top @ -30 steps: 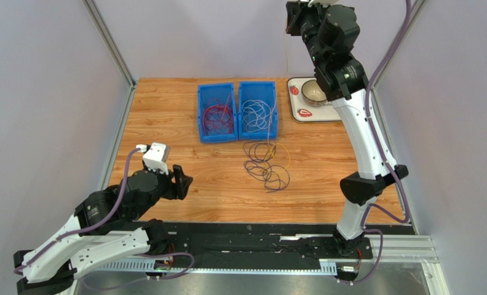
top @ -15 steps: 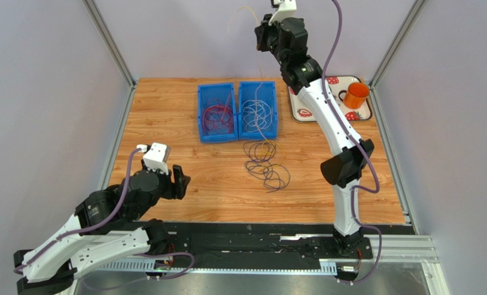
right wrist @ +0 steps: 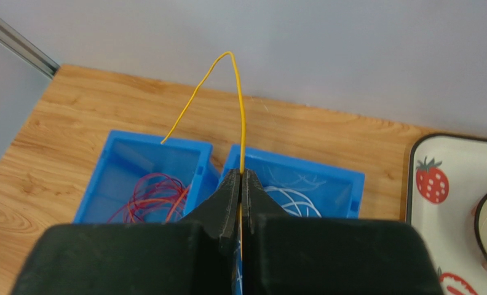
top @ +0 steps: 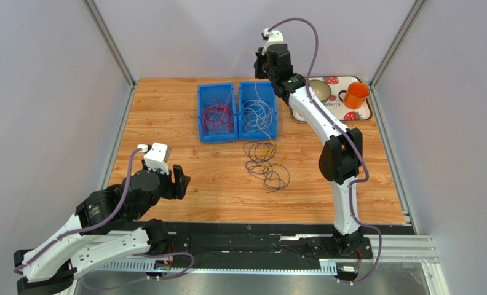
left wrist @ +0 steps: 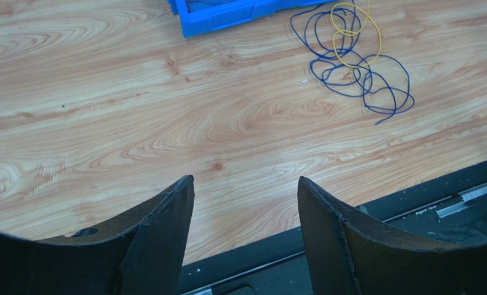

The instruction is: Untangle the cables

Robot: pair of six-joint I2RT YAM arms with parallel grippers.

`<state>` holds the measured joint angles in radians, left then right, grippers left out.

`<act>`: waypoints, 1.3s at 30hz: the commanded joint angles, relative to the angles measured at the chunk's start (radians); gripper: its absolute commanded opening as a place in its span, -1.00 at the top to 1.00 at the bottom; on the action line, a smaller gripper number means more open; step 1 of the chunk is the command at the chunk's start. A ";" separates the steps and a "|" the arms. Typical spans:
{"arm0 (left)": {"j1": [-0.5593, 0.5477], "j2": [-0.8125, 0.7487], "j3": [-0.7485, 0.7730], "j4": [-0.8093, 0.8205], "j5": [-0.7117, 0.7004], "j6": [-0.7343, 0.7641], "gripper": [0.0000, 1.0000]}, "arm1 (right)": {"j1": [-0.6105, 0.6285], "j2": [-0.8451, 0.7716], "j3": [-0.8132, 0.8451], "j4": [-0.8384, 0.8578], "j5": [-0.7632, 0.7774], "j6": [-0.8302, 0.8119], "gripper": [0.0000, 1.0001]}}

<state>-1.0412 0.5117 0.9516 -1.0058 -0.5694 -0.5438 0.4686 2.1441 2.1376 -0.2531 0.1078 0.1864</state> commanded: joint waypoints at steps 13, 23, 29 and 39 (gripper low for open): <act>-0.003 -0.006 0.010 0.012 -0.001 0.022 -0.40 | -0.002 0.027 -0.200 -0.032 0.190 0.137 1.00; -0.003 -0.006 0.009 0.013 -0.003 0.022 -0.40 | -0.002 -0.082 -0.409 0.005 0.193 0.150 1.00; -0.003 -0.002 0.007 0.016 -0.003 0.024 -0.39 | -0.001 -0.116 -0.452 -0.012 0.251 0.145 1.00; -0.003 -0.001 0.009 0.016 -0.003 0.024 -0.39 | -0.001 -0.145 -0.444 -0.011 0.216 0.143 1.00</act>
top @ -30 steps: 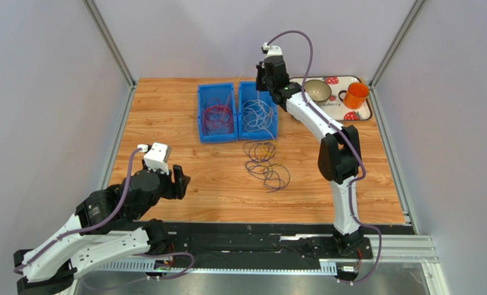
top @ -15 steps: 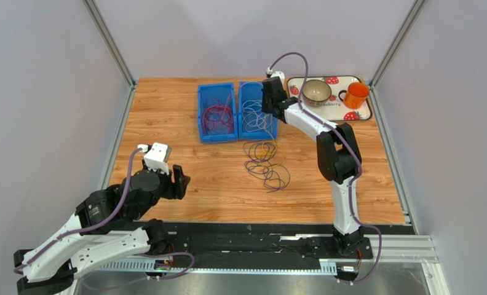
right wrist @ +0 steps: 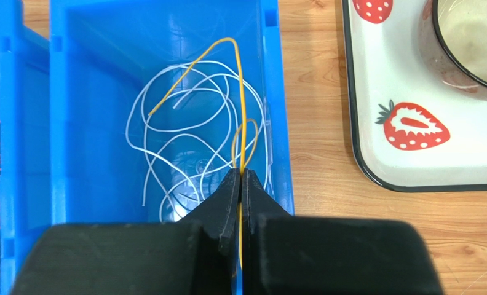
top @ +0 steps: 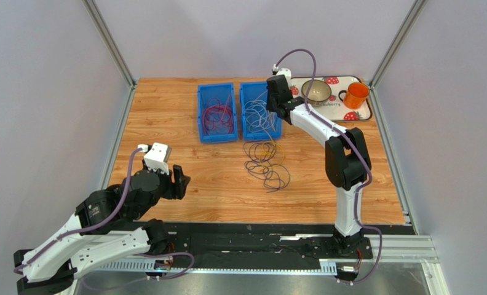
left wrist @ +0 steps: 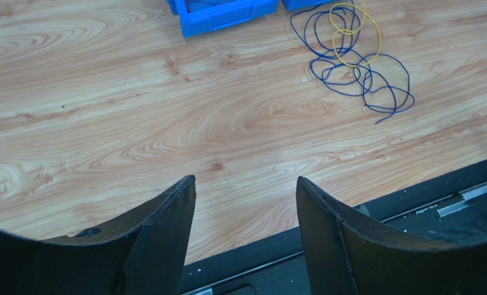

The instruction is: Untangle the cables

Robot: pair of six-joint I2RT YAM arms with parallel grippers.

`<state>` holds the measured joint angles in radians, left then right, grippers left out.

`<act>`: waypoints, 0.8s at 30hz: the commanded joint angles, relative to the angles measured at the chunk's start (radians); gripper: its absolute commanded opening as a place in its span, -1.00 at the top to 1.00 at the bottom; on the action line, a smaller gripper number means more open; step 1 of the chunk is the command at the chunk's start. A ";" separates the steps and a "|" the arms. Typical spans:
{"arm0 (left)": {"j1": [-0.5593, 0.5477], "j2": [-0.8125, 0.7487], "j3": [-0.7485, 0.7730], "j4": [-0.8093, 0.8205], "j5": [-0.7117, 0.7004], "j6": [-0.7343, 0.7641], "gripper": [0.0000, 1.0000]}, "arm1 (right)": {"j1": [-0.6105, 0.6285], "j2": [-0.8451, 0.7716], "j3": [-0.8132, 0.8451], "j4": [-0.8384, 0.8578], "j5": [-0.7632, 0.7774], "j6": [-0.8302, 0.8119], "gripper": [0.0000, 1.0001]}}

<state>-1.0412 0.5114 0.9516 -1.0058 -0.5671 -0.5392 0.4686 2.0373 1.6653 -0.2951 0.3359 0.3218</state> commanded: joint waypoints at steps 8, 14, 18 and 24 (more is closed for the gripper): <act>-0.003 0.001 0.009 0.013 -0.004 0.018 -0.39 | -0.001 0.107 0.216 0.021 -0.147 -0.026 1.00; -0.003 -0.001 0.009 0.012 -0.007 0.016 -0.39 | 0.001 0.080 0.225 -0.021 -0.172 -0.038 -0.18; -0.003 0.003 0.009 0.012 -0.004 0.018 -0.39 | 0.001 0.003 0.154 -0.033 -0.133 -0.036 -0.29; -0.003 0.004 0.007 0.015 -0.002 0.019 -0.39 | 0.005 -0.146 0.000 -0.090 -0.098 0.003 -0.31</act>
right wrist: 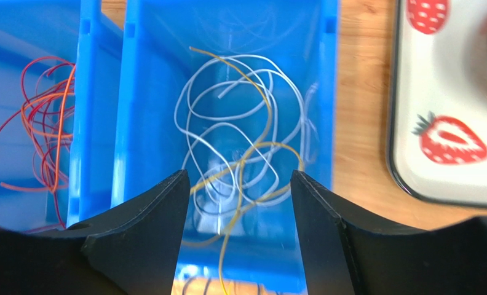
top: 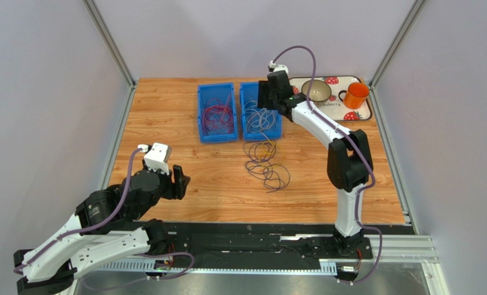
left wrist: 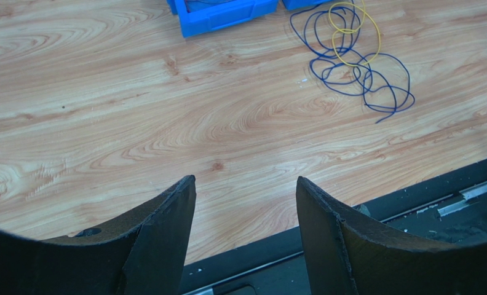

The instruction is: Untangle the cables

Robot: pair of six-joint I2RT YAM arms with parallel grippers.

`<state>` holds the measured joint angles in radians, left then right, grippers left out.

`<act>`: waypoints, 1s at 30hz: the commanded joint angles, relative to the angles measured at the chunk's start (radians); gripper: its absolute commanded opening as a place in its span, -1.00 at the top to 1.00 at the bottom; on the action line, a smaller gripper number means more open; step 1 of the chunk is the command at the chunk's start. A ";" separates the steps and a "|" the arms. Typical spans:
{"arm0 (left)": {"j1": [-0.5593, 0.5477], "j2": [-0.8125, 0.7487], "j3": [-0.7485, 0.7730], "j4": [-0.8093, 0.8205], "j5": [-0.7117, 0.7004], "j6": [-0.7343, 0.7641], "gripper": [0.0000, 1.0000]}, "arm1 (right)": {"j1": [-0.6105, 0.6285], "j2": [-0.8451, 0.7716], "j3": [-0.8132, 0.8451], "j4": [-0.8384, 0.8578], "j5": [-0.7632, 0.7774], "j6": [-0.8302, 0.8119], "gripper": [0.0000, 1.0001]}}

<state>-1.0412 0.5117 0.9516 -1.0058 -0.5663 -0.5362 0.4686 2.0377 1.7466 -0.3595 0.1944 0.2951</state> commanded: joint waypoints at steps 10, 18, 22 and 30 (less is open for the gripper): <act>-0.003 0.002 0.007 0.019 0.008 0.021 -0.39 | 0.013 -0.384 -0.458 -0.021 -0.035 0.075 -0.25; -0.003 0.002 0.007 0.018 0.003 0.019 -0.39 | 0.015 -0.370 -0.567 0.016 -0.110 0.061 -0.13; -0.003 0.004 0.007 0.016 0.003 0.018 -0.39 | 0.016 -0.323 -0.555 0.022 -0.122 0.067 -0.09; -0.003 0.007 0.007 0.015 -0.003 0.016 -0.39 | 0.021 -0.272 -0.547 0.040 -0.162 0.068 -0.04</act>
<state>-1.0412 0.5117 0.9516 -1.0054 -0.5594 -0.5335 0.4816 1.7603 1.1702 -0.3668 0.0566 0.3527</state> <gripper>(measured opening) 0.695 0.530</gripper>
